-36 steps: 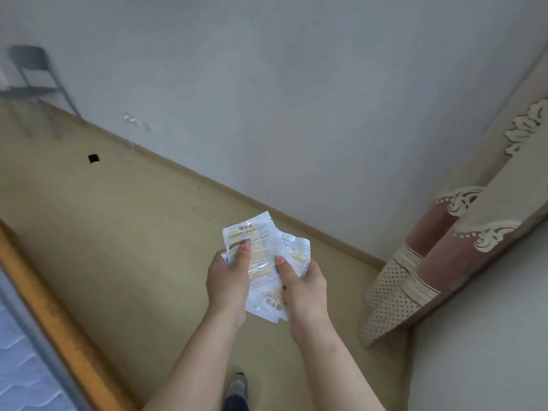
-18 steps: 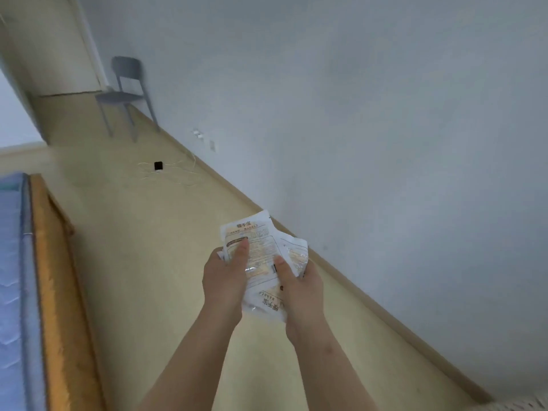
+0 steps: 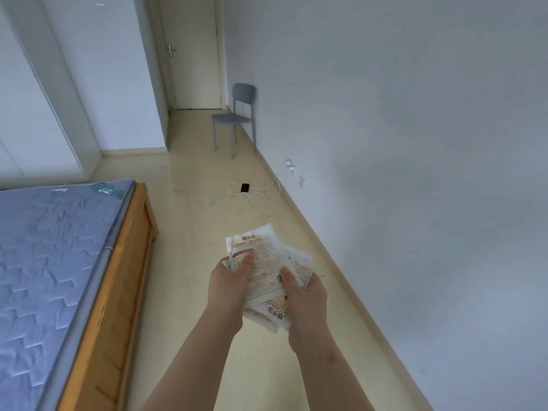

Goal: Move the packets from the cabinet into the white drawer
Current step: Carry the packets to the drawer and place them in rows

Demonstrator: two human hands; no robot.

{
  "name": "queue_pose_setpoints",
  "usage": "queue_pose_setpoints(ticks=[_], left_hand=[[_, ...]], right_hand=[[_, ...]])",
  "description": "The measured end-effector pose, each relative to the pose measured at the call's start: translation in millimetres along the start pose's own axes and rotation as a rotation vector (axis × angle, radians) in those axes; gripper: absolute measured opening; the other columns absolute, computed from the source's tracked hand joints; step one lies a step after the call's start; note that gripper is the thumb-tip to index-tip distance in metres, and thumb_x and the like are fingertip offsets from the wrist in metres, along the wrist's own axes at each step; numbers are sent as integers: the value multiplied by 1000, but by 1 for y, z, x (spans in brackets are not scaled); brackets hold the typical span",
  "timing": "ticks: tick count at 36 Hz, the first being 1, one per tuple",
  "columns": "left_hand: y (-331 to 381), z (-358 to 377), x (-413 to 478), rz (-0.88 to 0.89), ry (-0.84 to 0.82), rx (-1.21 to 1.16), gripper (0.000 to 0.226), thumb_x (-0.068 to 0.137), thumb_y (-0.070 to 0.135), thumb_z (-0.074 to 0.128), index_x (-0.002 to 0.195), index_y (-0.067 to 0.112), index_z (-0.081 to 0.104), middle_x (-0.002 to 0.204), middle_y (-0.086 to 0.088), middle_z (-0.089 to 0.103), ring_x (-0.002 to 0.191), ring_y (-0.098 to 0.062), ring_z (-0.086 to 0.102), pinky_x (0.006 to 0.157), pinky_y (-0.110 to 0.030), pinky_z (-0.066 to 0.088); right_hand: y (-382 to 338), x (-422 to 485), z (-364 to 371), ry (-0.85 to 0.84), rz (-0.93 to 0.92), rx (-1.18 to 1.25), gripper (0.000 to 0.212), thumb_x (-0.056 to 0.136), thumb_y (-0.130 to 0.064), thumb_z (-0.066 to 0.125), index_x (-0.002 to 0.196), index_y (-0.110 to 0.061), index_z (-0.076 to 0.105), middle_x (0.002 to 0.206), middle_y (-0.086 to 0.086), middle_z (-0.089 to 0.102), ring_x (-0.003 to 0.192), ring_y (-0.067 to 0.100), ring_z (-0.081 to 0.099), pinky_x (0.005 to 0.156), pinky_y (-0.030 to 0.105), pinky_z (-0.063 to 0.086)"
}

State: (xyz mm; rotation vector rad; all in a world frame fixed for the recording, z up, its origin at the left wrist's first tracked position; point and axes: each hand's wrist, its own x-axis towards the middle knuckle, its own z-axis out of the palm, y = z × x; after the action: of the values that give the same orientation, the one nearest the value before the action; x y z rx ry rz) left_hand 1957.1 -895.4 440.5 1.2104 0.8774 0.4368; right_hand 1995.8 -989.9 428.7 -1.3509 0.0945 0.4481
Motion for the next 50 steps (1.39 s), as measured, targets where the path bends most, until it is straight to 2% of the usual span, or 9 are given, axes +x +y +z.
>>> queue_pose_setpoints(ticks=[4, 7, 16, 19, 22, 25, 29, 39, 50], left_hand=[[33, 13, 61, -4, 58, -71, 18, 89, 28, 63, 93, 10, 60, 86, -10, 70, 76, -29, 69, 72, -43, 58], [51, 7, 102, -16, 114, -129, 17, 89, 20, 62, 102, 10, 60, 94, -13, 71, 83, -32, 70, 80, -53, 55], [90, -23, 253, -13, 256, -255, 11, 89, 9, 62, 87, 18, 55, 83, -8, 69, 74, -27, 67, 73, -43, 56], [116, -38, 319, -2, 282, -266, 13, 89, 10, 63, 83, 19, 55, 84, -8, 68, 77, -28, 67, 78, -45, 55], [150, -57, 387, 18, 309, -260, 12, 89, 13, 63, 85, 20, 55, 90, -10, 69, 80, -30, 68, 72, -42, 56], [181, -74, 454, 74, 326, -232, 15, 89, 16, 63, 103, 13, 60, 92, -11, 71, 76, -28, 70, 55, -32, 55], [207, -86, 533, 49, 316, -258, 32, 88, 16, 64, 118, 8, 57, 95, -11, 72, 76, -27, 71, 57, -34, 55], [243, -67, 734, 22, 377, -278, 24, 87, 14, 65, 109, 7, 60, 90, -11, 72, 75, -28, 71, 59, -35, 54], [324, -51, 927, -15, 545, -401, 16, 88, 11, 64, 103, 10, 58, 85, -10, 69, 70, -26, 68, 49, -29, 52]], right_hand=[[-25, 69, 38, -93, 1, -39, 13, 88, -14, 63, 100, -10, 60, 95, 8, 69, 84, 23, 68, 71, 33, 56], [-31, 111, 74, -159, 18, -69, 12, 89, -16, 62, 100, -10, 61, 94, 7, 69, 79, 20, 67, 68, 31, 56], [-23, 237, 196, -271, 59, -173, 6, 90, -17, 61, 95, -15, 63, 82, 0, 68, 67, 11, 65, 54, 20, 51], [-27, 283, 254, -299, 77, -177, 9, 90, -18, 62, 96, -12, 63, 84, 2, 68, 69, 14, 65, 56, 23, 53], [-39, 330, 318, -331, 101, -192, 10, 90, -18, 62, 95, -11, 64, 85, 4, 69, 69, 15, 65, 55, 24, 53], [-54, 375, 378, -373, 145, -157, 9, 91, -18, 61, 96, -12, 65, 86, 4, 70, 70, 16, 67, 54, 23, 53], [-63, 429, 434, -390, 188, -122, 5, 91, -16, 61, 90, -14, 66, 83, 4, 70, 69, 18, 67, 58, 28, 56], [-68, 609, 537, -442, 339, -73, 10, 90, -11, 62, 96, -6, 67, 86, 10, 71, 70, 22, 69, 52, 27, 56], [-97, 801, 678, -574, 358, -210, 14, 89, -13, 62, 100, -7, 68, 98, 15, 71, 89, 32, 69, 67, 36, 57]])
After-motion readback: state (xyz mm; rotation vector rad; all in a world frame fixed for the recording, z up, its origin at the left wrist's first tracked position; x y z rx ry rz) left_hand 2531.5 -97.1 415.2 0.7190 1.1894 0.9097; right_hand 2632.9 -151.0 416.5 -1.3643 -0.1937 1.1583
